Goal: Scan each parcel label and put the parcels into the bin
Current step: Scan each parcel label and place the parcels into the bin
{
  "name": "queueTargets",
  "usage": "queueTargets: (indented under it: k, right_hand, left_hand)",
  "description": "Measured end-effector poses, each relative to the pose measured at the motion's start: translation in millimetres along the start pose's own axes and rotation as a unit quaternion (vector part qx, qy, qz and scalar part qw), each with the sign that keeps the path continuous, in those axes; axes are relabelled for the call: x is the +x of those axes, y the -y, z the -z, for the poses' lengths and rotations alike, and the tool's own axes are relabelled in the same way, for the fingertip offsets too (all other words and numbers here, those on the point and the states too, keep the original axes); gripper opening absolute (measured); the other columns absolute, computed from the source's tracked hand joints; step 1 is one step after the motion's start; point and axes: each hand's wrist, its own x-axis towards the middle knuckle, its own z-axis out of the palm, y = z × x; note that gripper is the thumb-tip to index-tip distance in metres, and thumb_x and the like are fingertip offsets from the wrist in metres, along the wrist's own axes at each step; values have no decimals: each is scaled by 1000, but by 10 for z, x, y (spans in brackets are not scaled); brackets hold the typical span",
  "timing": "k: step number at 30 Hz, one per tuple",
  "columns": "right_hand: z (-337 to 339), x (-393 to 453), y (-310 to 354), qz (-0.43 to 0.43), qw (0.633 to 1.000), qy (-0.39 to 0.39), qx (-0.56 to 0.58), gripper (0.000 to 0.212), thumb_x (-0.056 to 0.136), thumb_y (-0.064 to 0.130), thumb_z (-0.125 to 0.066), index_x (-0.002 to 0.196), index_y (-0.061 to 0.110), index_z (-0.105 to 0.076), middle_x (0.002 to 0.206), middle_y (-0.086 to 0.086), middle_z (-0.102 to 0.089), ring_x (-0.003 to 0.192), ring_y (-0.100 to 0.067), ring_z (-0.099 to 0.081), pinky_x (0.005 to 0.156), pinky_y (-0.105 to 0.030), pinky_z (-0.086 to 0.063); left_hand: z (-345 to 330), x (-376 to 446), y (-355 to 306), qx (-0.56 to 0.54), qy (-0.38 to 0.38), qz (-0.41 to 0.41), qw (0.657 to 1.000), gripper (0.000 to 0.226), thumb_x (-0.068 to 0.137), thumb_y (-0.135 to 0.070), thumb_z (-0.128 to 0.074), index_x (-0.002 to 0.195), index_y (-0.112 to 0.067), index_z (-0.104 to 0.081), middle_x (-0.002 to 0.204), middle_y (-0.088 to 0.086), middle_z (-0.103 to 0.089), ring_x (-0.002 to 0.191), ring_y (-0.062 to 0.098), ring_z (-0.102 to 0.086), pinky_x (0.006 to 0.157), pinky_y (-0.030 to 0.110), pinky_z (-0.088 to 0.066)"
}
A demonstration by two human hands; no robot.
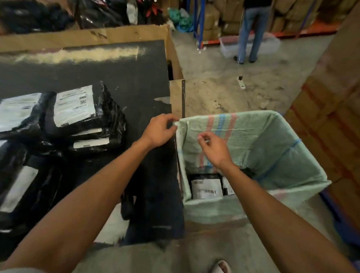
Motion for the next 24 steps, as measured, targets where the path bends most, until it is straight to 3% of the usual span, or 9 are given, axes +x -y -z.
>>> queueTargets:
  k: [3, 5, 8, 11, 13, 17, 21, 24]
  right_hand:
    - [-139, -331, 367, 31, 998, -43, 30, 18, 97, 31, -61, 108, 20, -70, 94, 8, -68, 87, -13, -69, 80, -27, -55]
    - [-309, -547, 564, 19, 999, -28, 28, 18, 96, 37, -61, 101, 22, -70, 91, 6, -72, 85, -15, -72, 76, -27, -55]
    - [-711, -921, 886, -27, 997, 46, 48, 46, 92, 57, -55, 95, 14, -73, 86, -7, -77, 80, -21, -75, 89, -42, -58]
    - [-1094, -1173, 1172, -64, 993, 92, 37, 73, 80, 76, -49, 93, 8, -71, 79, -6, -76, 76, -22, -74, 82, -40, -59]
    - [-1367, -1274, 1366, -98, 990, 94, 49, 59, 88, 68, -53, 90, 12, -69, 81, -4, -72, 78, -21, -71, 78, -39, -57]
    - [-1762, -1355, 1628, -165, 976, 72, 120, 39, 101, 38, -53, 117, 3, -58, 98, -17, -70, 78, -26, -73, 79, -38, -57]
    - [-1972, -1410, 1765, -190, 965, 66, 169, 24, 100, 32, -55, 101, 8, -53, 73, -8, -62, 69, -23, -64, 75, -38, -53]
    - [-2049, -1430, 1831, -198, 962, 57, 180, 21, 100, 30, -54, 100, 9, -49, 75, -9, -59, 64, -22, -58, 70, -37, -48]
  left_hand:
    - [329, -439, 93, -20, -19, -54, 998, 27, 95, -15, -65, 121, -16, -72, 111, 6, -72, 100, 17, -64, 94, 29, -47]
    - [504, -743, 195, -24, -19, -82, 996, 26, 95, -13, -65, 120, -15, -72, 107, 3, -70, 100, 18, -64, 94, 28, -45]
    - [822, -1235, 425, -35, -47, -115, 992, 25, 94, -11, -65, 118, -15, -73, 101, 1, -69, 93, 15, -62, 90, 28, -46]
    - [1129, -1699, 633, -28, -90, -134, 986, 24, 93, -9, -65, 116, -13, -73, 104, 4, -72, 95, 12, -63, 88, 16, -44]
    - [1381, -1960, 797, -8, -110, -134, 985, 24, 93, -5, -64, 115, -10, -73, 109, 6, -73, 103, 19, -65, 93, 23, -45]
    - [1845, -2304, 1130, 34, -140, -89, 986, 29, 96, 0, -55, 118, -8, -72, 117, 10, -68, 114, 26, -60, 102, 30, -39]
    - [2119, -2481, 1211, 24, -189, -76, 979, 36, 97, 8, -44, 118, -4, -71, 119, 12, -65, 113, 26, -60, 99, 22, -38]
    - [2332, -2549, 1244, 7, -234, -71, 970, 40, 94, 12, -43, 118, -3, -71, 119, 14, -67, 112, 25, -62, 99, 22, -40]
